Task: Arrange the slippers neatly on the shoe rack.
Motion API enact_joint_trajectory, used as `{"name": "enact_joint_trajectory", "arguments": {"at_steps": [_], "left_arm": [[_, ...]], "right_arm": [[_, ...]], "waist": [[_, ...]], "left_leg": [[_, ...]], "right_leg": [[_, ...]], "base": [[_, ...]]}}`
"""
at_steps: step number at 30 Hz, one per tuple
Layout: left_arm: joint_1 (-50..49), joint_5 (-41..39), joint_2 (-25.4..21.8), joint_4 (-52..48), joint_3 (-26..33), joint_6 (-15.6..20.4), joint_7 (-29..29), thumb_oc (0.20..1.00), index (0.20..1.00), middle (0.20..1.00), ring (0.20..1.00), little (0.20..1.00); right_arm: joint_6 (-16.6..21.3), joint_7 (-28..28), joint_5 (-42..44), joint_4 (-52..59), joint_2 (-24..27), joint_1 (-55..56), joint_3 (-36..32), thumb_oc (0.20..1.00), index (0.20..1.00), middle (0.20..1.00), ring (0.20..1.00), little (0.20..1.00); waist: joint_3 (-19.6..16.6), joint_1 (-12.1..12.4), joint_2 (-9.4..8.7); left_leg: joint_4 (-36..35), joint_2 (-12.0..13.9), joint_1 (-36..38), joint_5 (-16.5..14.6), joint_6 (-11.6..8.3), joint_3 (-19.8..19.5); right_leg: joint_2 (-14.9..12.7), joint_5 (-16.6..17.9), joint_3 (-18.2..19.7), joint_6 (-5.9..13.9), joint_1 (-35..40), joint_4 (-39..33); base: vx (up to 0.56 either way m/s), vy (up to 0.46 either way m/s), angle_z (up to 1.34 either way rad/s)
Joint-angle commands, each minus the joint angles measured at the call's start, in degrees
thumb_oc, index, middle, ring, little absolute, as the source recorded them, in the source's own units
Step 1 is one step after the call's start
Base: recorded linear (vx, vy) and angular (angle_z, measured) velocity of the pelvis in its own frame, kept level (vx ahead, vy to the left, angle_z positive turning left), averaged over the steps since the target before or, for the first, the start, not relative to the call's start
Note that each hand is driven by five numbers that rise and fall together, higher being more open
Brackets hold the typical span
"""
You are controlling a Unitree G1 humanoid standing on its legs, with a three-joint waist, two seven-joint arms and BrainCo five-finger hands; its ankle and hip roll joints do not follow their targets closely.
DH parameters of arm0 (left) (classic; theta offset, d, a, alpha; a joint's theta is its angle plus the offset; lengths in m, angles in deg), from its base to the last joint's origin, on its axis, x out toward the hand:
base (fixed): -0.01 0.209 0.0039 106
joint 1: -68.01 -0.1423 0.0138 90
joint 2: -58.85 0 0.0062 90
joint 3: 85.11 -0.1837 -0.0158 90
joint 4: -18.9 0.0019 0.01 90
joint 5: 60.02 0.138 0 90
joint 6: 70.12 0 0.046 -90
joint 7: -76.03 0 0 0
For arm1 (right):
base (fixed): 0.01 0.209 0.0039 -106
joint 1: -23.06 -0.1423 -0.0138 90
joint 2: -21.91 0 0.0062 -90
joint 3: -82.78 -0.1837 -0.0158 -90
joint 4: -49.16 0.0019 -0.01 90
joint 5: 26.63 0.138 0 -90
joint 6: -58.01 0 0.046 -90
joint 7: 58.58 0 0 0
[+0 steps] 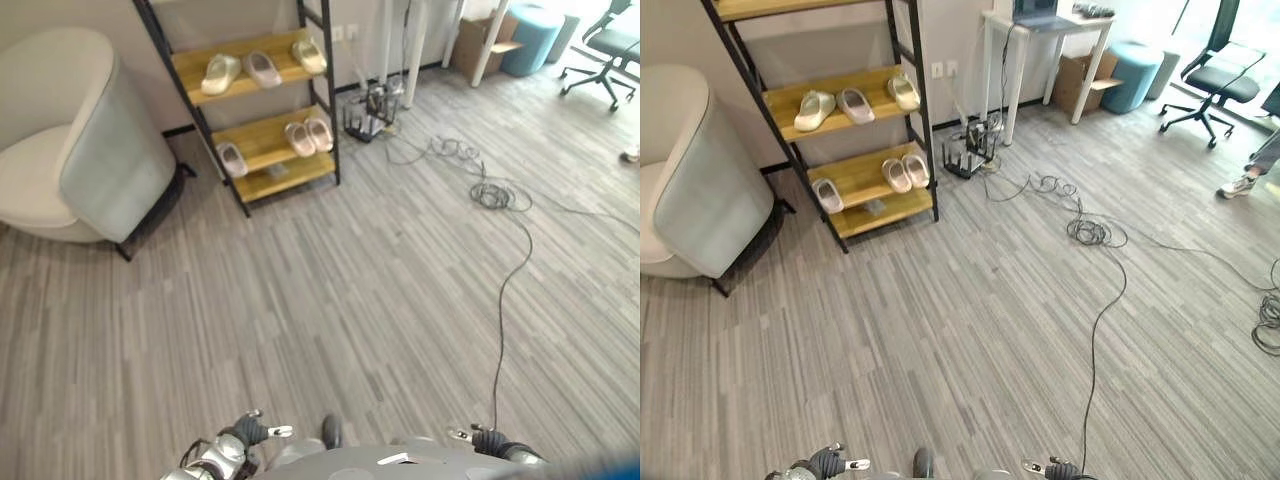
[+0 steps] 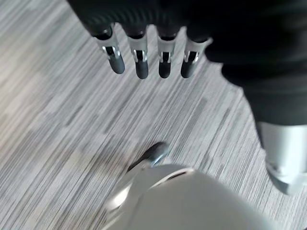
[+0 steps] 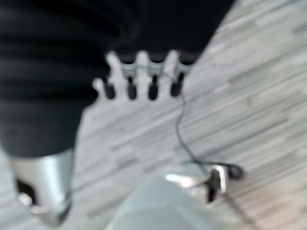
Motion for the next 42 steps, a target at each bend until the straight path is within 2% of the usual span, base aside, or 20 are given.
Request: {"name": "enact_joint_trajectory", "arguments": {"at_steps": [1, 3, 6, 10, 12, 14, 15, 16, 18, 21, 23, 26, 31, 33, 35, 36, 37, 38, 39, 42], "left_arm": [[0.41, -0.17, -1.18, 1.72, 3.97, -0.28, 1.04, 1.000, 1.000, 1.000, 1.000, 1.000], [1.06, 1.01, -0.51, 1.90, 2.55, -0.22, 0.79, 1.000, 1.000, 1.000, 1.000, 1.000], [2.07, 2.63, 0.06, 2.22, 0.91, 0.48, 0.80, 1.000, 1.000, 1.000, 1.000, 1.000], [2.85, 2.97, 0.88, 1.70, -0.79, 1.31, 0.75, 1.000, 1.000, 1.000, 1.000, 1.000], [1.78, 2.24, 1.18, 0.92, -0.69, 1.31, 1.35, 1.000, 1.000, 1.000, 1.000, 1.000], [2.10, 1.28, 1.38, 0.00, -0.63, 1.14, 1.57, 1.000, 1.000, 1.000, 1.000, 1.000], [2.12, 1.28, 1.35, 0.00, -0.62, 1.13, 1.57, 1.000, 1.000, 1.000, 1.000, 1.000], [2.59, -0.52, 0.90, -1.27, 0.46, 0.78, 2.32, 1.000, 1.000, 1.000, 1.000, 1.000], [3.02, -1.82, 0.49, -1.29, 1.36, 0.49, 2.83, 1.000, 1.000, 1.000, 1.000, 1.000], [2.73, -4.50, 0.49, -0.02, 3.47, 0.53, 2.78, 1.000, 1.000, 1.000, 1.000, 1.000], [2.18, -6.86, 0.40, 0.36, 5.01, 0.81, 2.34, 1.000, 1.000, 1.000, 1.000, 1.000], [1.84, -8.45, -0.09, 0.76, 6.66, 1.02, 2.73, 1.000, 1.000, 1.000, 1.000, 1.000], [0.32, -8.56, -1.01, 2.47, 8.72, 0.43, 2.93, 1.000, 1.000, 1.000, 1.000, 1.000], [-0.46, -5.52, -1.69, 2.71, 7.94, 0.37, 3.17, 1.000, 1.000, 1.000, 1.000, 1.000], [-0.41, -4.88, -2.03, 2.52, 7.70, 0.41, 3.05, 1.000, 1.000, 1.000, 1.000, 1.000], [-0.06, -4.02, -2.97, 2.28, 7.66, 0.32, 2.91, 1.000, 1.000, 1.000, 1.000, 1.000], [-0.05, -4.01, -2.96, 2.28, 7.65, 0.32, 2.90, 1.000, 1.000, 1.000, 1.000, 1.000], [0.42, -3.43, -3.92, 2.22, 7.34, 0.09, 2.95, 1.000, 1.000, 1.000, 1.000, 1.000], [0.80, -3.43, -4.29, 2.08, 7.29, 0.02, 3.15, 1.000, 1.000, 1.000, 1.000, 1.000], [1.48, -3.40, -4.72, 1.45, 6.69, 0.18, 3.18, 1.000, 1.000, 1.000, 1.000, 1.000]], "right_arm": [[-0.27, -0.39, -0.88, 0.24, 0.78, 0.53, 0.49, 1.000, 1.000, 1.000, 1.000, 1.000], [-0.57, -0.36, -0.78, -0.89, 1.01, 1.60, 0.41, 1.000, 1.000, 1.000, 1.000, 1.000], [-1.49, 0.06, 0.27, -2.96, 1.52, 2.13, 0.51, 1.000, 1.000, 1.000, 1.000, 1.000], [-1.88, 0.04, 0.58, -3.87, 1.19, 3.21, 0.70, 1.000, 1.000, 1.000, 1.000, 1.000], [-1.88, -0.23, 0.50, -3.70, 1.08, 3.06, 1.34, 1.000, 1.000, 1.000, 1.000, 1.000], [-1.47, -0.69, 1.44, -3.14, 1.50, 1.81, 1.70, 1.000, 1.000, 1.000, 1.000, 1.000], [-1.46, -0.69, 1.44, -3.15, 1.46, 1.77, 1.70, 1.000, 1.000, 1.000, 1.000, 1.000], [-1.21, -1.39, 2.56, -2.03, 1.95, 0.37, 1.98, 1.000, 1.000, 1.000, 1.000, 1.000], [-1.09, -1.75, 3.64, -1.75, 2.80, -0.55, 1.81, 1.000, 1.000, 1.000, 1.000, 1.000], [-0.95, -1.16, 4.70, -2.47, 3.37, -0.44, 0.87, 1.000, 1.000, 1.000, 1.000, 1.000], [-0.84, -0.85, 4.64, -2.63, 3.05, -0.18, 0.90, 1.000, 1.000, 1.000, 1.000, 1.000], [-0.57, -0.62, 4.29, -2.64, 1.83, 0.24, 1.80, 1.000, 1.000, 1.000, 1.000, 1.000], [-0.70, -0.18, 2.81, -2.59, 1.01, 0.11, 2.20, 1.000, 1.000, 1.000, 1.000, 1.000], [-0.65, -0.44, 0.40, -2.34, 0.27, 0.70, 2.75, 1.000, 1.000, 1.000, 1.000, 1.000], [-0.56, -0.36, -0.34, -2.01, -0.29, 0.78, 3.23, 1.000, 1.000, 1.000, 1.000, 1.000], [-0.87, 0.37, -1.60, -1.76, -1.75, 1.26, 4.18, 1.000, 1.000, 1.000, 1.000, 1.000], [-0.87, 0.36, -1.60, -1.76, -1.74, 1.26, 4.17, 1.000, 1.000, 1.000, 1.000, 1.000], [-0.83, 0.63, -1.52, -1.53, -1.98, 1.27, 4.29, 1.000, 1.000, 1.000, 1.000, 1.000], [-0.85, 0.82, -1.06, -1.15, -2.05, 1.11, 4.15, 1.000, 1.000, 1.000, 1.000, 1.000], [-0.62, 0.64, -1.06, -0.08, -2.29, 0.69, 4.30, 1.000, 1.000, 1.000, 1.000, 1.000]], "waist": [[3.16, -2.63, 3.80], [3.41, -5.43, 4.55], [3.25, -8.17, 3.39], [2.43, -9.50, 3.95], [1.44, -9.38, 4.22], [2.93, -8.14, 3.68], [2.79, -8.27, 3.52], [4.91, -6.43, 1.20], [5.39, -5.16, -0.67], [5.01, -3.05, -1.56], [4.47, -1.45, -2.08], [3.61, 1.55, -1.76], [1.77, 5.38, -3.30], [0.62, 5.85, -3.91], [0.29, 5.98, -4.65], [-0.03, 6.36, -6.84], [-0.14, 6.45, -6.72], [-0.12, 5.75, -8.44], [0.15, 5.32, -8.33], [0.64, 4.16, -6.87]], "left_leg": [[2.19, 0.95, 1.17, -1.73, -4.08, -5.61], [2.85, 1.23, 5.94, -4.26, -5.56, -9.56], [2.12, 1.42, 10.64, -6.90, -8.01, -13.66], [2.37, 3.92, 14.28, -7.85, -10.07, -16.90], [7.56, 6.61, 14.17, -4.08, -12.54, -18.72], [22.60, 7.95, 5.96, 4.82, -15.31, -15.92], [22.58, 7.75, 5.70, 5.01, -15.30, -16.06], [35.03, 9.59, -2.02, 7.45, -12.92, -10.64], [37.66, 11.85, -6.26, 6.37, -11.96, -5.18], [31.15, 13.13, -10.50, 2.08, -11.47, -0.13], [22.62, 12.49, -13.48, 1.59, -11.34, 2.38], [8.65, 11.14, -15.91, 8.05, -12.48, 2.56], [-0.11, 11.06, -20.27, 9.92, -12.68, 5.20], [1.64, 10.22, -20.04, 13.68, -12.10, 4.30], [2.92, 9.64, -20.60, 13.51, -11.84, 4.03], [5.93, 7.69, -20.71, 11.24, -10.60, 3.99], [5.96, 7.88, -20.86, 11.28, -10.63, 3.99], [7.38, 5.84, -19.87, 8.42, -9.14, 3.89], [7.61, 5.66, -19.22, 7.31, -8.58, 3.57], [7.13, 5.56, -16.35, 5.20, -7.44, 2.64]], "right_leg": [[-1.58, 13.75, -3.25, -3.56, 5.26, -16.72], [-2.44, 6.93, -4.23, -6.91, -0.88, -27.00], [-3.01, 10.42, 2.76, -5.13, -4.11, -44.23], [-3.79, 13.30, 5.13, -4.40, -4.41, -49.06], [-1.79, 14.22, 4.60, -6.40, -3.10, -47.07], [-1.78, 12.10, 2.75, -8.45, 0.81, -47.30], [-2.01, 12.21, 2.70, -8.42, 0.65, -47.39], [-1.90, 9.97, 1.59, -11.39, 4.66, -47.33], [-2.02, 7.53, 0.33, -12.77, 7.58, -47.28], [-1.80, 3.86, -2.96, -13.07, 12.99, -47.81], [-2.11, 1.93, -4.95, -12.47, 16.53, -49.02], [-0.56, -0.29, -5.58, -11.71, 22.27, -51.30], [-0.76, -3.08, -2.74, -10.33, 29.63, -53.36], [-1.80, -2.52, -2.59, -9.41, 29.65, -52.24], [-2.33, -2.31, -2.83, -8.69, 29.30, -51.27], [-4.41, 1.39, -3.17, -6.24, 28.60, -47.96], [-4.25, 1.53, -3.06, -6.28, 28.45, -48.02], [-6.19, 12.21, -2.35, -2.96, 25.76, -40.65], [-6.54, 15.81, -1.95, -2.40, 23.82, -36.21], [-6.68, 19.35, -3.15, -2.61, 18.80, -29.01]], "base": [[0.59, 0.084, 0.52], [0.74, -0.075, 0.65], [0.55, -0.163, 0.93], [0.43, -0.167, 1.05], [0.46, -0.285, 0.89], [0.16, -0.192, 0.45], [0.14, -0.312, 0.43], [0.21, -0.353, 0.40], [0.32, -0.343, 0.35], [0.43, -0.115, 0.52], [0.47, 0.002, 0.79], [0.49, 0.060, 0.45], [0.43, 0.162, -0.06], [0.48, 0.314, -0.44], [0.31, 0.228, -0.31], [0.24, 0.162, 0.03], [0.46, 0.341, 0.24], [0.32, 0.270, 0.42], [0.32, 0.270, 0.53], [0.33, 0.253, 0.42]]}}
